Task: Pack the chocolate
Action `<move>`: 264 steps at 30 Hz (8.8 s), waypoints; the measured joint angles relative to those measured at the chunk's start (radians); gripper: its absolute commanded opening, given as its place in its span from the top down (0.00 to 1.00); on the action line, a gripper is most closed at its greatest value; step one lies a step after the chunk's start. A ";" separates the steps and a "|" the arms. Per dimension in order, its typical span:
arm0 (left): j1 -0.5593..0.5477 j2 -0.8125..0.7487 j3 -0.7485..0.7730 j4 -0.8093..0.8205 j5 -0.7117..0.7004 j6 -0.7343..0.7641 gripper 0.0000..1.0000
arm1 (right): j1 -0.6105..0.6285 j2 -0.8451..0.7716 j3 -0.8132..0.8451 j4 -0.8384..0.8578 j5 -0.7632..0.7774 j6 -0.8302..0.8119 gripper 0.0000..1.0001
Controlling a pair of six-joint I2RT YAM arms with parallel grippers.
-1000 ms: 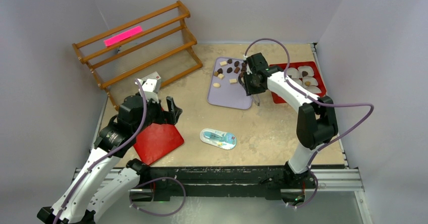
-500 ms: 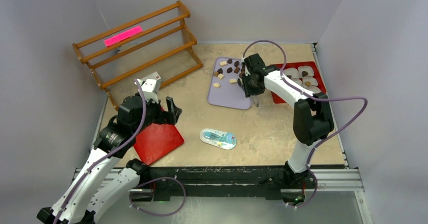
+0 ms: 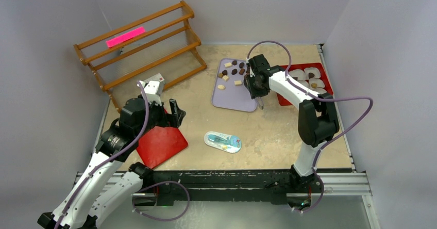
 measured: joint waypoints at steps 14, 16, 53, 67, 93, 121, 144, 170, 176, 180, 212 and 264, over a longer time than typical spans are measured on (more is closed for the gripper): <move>0.000 0.000 0.000 0.000 0.000 0.000 0.00 | 0.000 -0.060 -0.002 -0.023 0.014 0.000 0.77; 0.000 0.000 0.000 0.000 0.000 0.000 0.00 | 0.000 -0.082 -0.005 -0.026 0.014 0.001 0.77; -0.010 0.046 -0.002 -0.001 0.010 -0.001 0.01 | -0.375 -0.384 -0.089 -0.169 0.122 0.030 0.78; -0.055 0.050 -0.002 -0.001 0.015 -0.001 0.01 | -0.569 -0.325 -0.122 -0.199 0.120 0.031 0.76; -0.057 0.042 -0.002 -0.003 -0.004 -0.003 0.01 | -0.718 -0.224 -0.122 -0.126 0.068 -0.024 0.69; -0.057 0.037 -0.002 -0.004 -0.023 -0.004 0.01 | -0.729 -0.196 -0.093 -0.132 0.058 -0.030 0.61; -0.057 -0.003 -0.002 -0.004 -0.031 -0.003 0.00 | -0.555 -0.334 0.004 -0.124 -0.091 -0.029 0.62; -0.057 -0.011 -0.002 -0.007 -0.068 -0.004 0.00 | -0.005 -0.032 0.087 -0.010 -0.037 0.018 0.57; -0.057 -0.007 -0.002 -0.008 -0.071 -0.004 0.00 | 0.034 0.035 0.120 -0.020 -0.018 0.012 0.55; -0.057 -0.005 -0.002 -0.008 -0.071 -0.003 0.00 | 0.049 0.062 0.142 -0.026 -0.013 0.010 0.55; -0.057 -0.006 -0.002 -0.008 -0.071 -0.003 0.00 | 0.066 0.099 0.142 -0.046 -0.034 0.010 0.53; -0.057 -0.017 -0.002 -0.008 -0.058 -0.003 0.00 | -0.069 -0.264 0.043 -0.248 0.072 0.001 0.76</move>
